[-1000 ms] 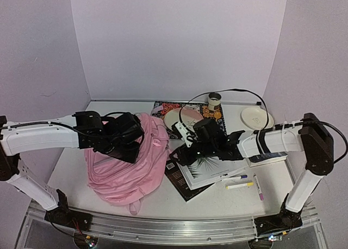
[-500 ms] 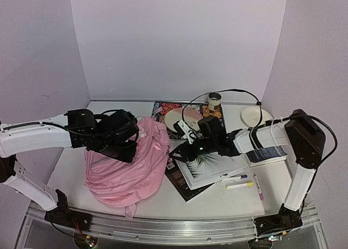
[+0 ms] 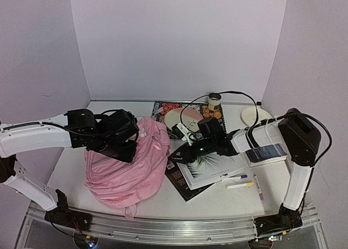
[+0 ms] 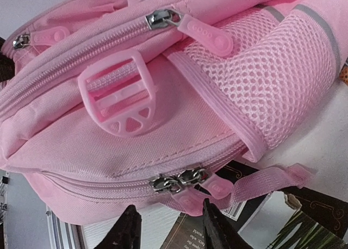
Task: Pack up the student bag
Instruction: Grab the largest pocket of the student bag.
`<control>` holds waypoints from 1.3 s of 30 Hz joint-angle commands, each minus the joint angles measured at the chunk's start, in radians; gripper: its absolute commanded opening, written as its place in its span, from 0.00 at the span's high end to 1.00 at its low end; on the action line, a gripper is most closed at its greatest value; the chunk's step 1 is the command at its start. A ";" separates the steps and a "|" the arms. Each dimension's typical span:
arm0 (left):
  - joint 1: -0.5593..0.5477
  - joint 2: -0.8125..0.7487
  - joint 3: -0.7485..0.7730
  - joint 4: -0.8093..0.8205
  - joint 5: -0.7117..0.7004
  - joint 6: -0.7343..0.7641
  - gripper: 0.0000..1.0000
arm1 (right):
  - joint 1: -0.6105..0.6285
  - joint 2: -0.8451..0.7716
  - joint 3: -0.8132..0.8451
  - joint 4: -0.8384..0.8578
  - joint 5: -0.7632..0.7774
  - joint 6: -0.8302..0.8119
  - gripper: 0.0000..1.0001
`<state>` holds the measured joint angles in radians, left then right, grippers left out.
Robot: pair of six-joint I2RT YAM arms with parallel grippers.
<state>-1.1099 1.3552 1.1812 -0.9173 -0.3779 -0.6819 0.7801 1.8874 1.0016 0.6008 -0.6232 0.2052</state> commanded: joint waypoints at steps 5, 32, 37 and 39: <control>-0.004 -0.056 0.061 0.086 -0.061 -0.018 1.00 | 0.002 0.063 0.064 0.023 -0.062 -0.015 0.67; -0.004 -0.034 0.043 0.103 -0.105 -0.028 1.00 | 0.002 0.012 -0.004 0.099 -0.086 -0.043 0.99; -0.004 -0.014 0.045 0.103 -0.132 -0.029 1.00 | 0.002 -0.052 -0.032 0.057 -0.040 -0.052 1.00; -0.004 -0.010 0.044 0.102 -0.139 -0.031 1.00 | 0.002 -0.074 -0.039 0.039 -0.029 -0.055 1.00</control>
<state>-1.1135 1.3506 1.1812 -0.9154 -0.4150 -0.7038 0.7803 1.9067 0.9752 0.6691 -0.6706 0.1735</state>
